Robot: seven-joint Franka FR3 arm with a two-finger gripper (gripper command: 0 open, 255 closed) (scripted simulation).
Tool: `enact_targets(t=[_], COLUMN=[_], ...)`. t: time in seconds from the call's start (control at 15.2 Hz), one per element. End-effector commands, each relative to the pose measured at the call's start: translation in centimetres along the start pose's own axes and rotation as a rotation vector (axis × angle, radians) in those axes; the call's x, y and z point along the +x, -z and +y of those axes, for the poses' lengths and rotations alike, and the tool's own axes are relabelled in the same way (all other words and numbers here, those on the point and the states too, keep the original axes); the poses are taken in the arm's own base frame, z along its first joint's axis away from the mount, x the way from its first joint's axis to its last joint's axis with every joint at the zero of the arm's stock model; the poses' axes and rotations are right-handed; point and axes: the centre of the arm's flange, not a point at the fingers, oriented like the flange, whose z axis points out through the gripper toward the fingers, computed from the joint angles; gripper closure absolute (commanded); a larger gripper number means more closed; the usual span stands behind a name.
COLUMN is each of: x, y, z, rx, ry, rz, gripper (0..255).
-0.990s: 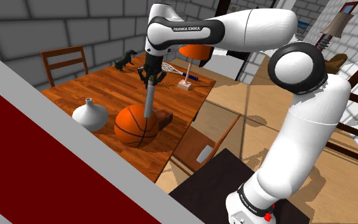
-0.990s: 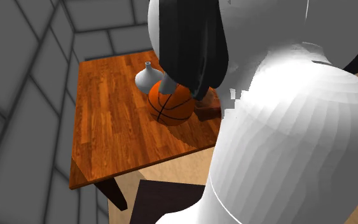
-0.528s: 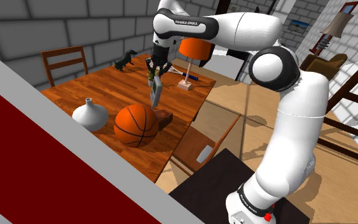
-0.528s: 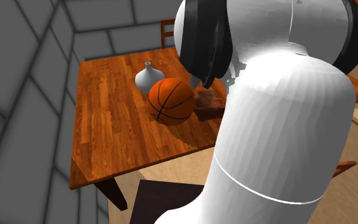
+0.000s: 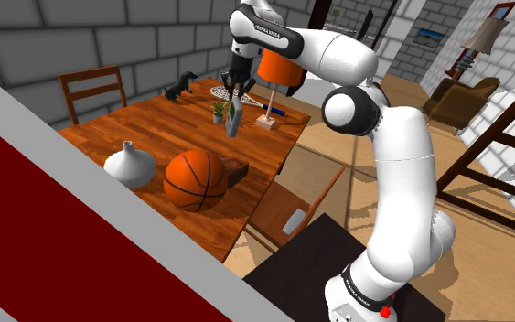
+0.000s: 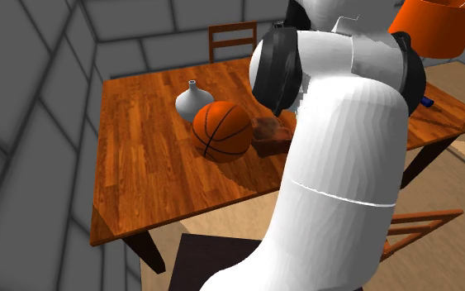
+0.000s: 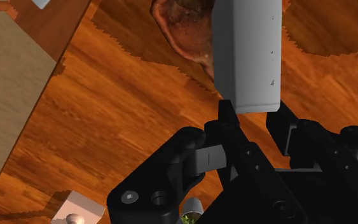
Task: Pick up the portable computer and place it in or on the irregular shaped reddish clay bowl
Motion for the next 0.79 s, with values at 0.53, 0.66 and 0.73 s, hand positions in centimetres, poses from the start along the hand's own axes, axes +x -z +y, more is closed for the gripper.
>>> enact_targets(t=[0.53,0.66,0.73], x=[0.8,0.8,0.8], y=[-4.9,-6.0,-6.5], z=[0.7,0.7,0.7], rx=[0.0,0.0,0.0], ry=[0.0,0.0,0.0], rz=[0.0,0.0,0.0], gripper=[255,255,255])
